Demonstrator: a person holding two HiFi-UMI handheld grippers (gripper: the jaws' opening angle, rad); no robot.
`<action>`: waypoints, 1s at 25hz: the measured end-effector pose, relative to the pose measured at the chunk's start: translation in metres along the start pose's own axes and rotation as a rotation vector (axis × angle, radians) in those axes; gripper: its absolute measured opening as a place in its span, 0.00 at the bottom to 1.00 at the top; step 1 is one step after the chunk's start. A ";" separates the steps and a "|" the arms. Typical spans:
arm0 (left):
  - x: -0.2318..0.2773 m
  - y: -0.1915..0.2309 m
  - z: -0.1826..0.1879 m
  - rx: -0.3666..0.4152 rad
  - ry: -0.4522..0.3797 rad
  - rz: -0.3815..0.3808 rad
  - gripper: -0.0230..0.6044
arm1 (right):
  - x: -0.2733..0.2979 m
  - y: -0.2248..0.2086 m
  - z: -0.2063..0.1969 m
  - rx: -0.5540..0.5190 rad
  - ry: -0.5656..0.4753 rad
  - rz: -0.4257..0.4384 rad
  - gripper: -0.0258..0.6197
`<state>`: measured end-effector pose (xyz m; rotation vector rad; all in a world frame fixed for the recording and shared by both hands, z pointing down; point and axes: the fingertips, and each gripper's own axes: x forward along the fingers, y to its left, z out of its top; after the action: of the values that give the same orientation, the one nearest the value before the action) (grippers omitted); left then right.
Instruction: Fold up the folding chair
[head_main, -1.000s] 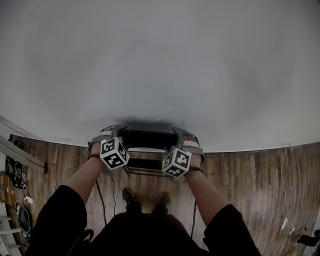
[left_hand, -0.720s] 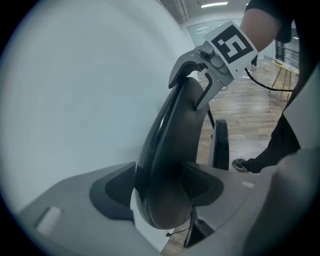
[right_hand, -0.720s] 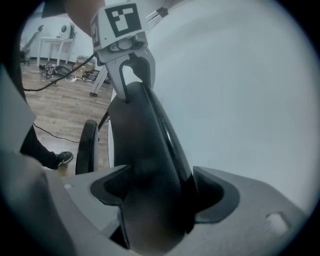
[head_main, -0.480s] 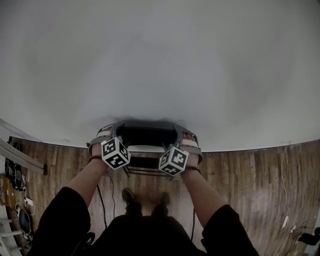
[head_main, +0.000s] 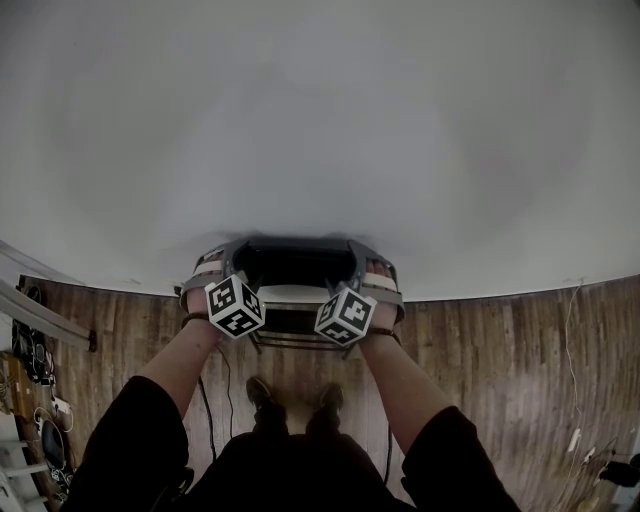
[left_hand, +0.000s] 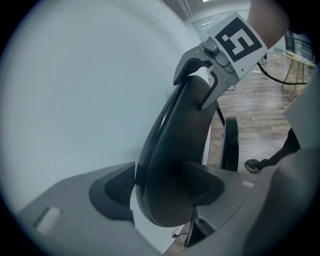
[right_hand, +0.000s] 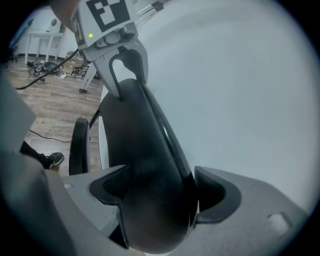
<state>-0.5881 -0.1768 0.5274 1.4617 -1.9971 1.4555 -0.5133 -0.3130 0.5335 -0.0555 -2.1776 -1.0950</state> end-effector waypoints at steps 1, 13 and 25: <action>0.001 0.000 0.001 0.000 0.001 0.004 0.49 | 0.001 0.000 -0.001 0.003 0.006 -0.003 0.64; 0.007 0.008 0.003 0.014 0.008 0.070 0.49 | 0.009 -0.009 -0.001 0.014 0.026 -0.054 0.65; 0.013 0.013 0.007 0.019 0.015 0.102 0.48 | 0.009 -0.018 -0.002 0.024 0.048 -0.108 0.66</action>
<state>-0.6025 -0.1896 0.5263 1.3709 -2.0823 1.5245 -0.5250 -0.3289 0.5272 0.0995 -2.1716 -1.1178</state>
